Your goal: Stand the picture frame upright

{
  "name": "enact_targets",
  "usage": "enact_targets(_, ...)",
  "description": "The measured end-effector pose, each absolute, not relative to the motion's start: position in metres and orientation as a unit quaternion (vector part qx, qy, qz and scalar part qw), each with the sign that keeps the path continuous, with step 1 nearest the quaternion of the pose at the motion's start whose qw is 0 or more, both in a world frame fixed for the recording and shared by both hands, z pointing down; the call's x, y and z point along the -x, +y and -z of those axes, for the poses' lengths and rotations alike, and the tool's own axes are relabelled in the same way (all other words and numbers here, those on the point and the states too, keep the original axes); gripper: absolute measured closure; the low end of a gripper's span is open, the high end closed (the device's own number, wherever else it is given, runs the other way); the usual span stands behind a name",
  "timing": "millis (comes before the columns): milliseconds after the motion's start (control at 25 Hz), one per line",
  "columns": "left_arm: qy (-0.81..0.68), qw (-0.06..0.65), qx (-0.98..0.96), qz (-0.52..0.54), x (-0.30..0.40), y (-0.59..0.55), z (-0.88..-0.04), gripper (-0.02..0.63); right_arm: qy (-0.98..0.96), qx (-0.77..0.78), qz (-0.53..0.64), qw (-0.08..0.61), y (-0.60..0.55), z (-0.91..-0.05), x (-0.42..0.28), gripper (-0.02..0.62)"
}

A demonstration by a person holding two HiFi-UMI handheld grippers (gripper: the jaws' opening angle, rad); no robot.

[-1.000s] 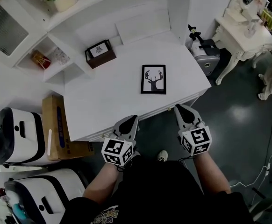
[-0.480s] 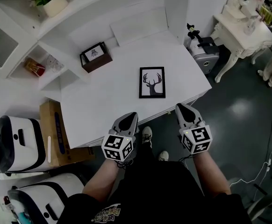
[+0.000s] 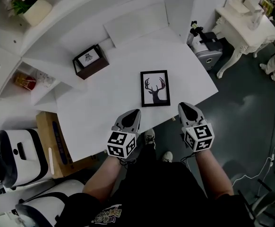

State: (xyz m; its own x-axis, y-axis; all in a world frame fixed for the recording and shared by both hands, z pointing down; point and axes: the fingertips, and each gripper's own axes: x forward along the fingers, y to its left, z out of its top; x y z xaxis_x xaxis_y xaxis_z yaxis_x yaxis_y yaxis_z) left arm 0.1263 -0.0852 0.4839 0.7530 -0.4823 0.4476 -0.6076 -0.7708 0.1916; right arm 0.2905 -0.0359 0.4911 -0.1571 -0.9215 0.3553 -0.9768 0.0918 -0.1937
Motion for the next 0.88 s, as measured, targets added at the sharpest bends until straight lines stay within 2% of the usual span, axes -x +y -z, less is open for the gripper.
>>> enact_targets(480,-0.285,0.194,-0.910,-0.230,-0.131,-0.142,-0.535,0.601,-0.707,-0.642,-0.276,0.108,-0.091,-0.564,-0.297,0.589)
enact_targets(680,-0.276,0.218,-0.904,-0.241,-0.134,-0.156,-0.557,0.601,-0.690,-0.641,-0.314,0.122,-0.103,-0.591,-0.297,0.542)
enact_targets(880,-0.267,0.228,-0.902,-0.251,-0.138,-0.166,-0.572,0.601,-0.674,-0.636,-0.351,0.137,-0.111,-0.613,-0.298,0.529)
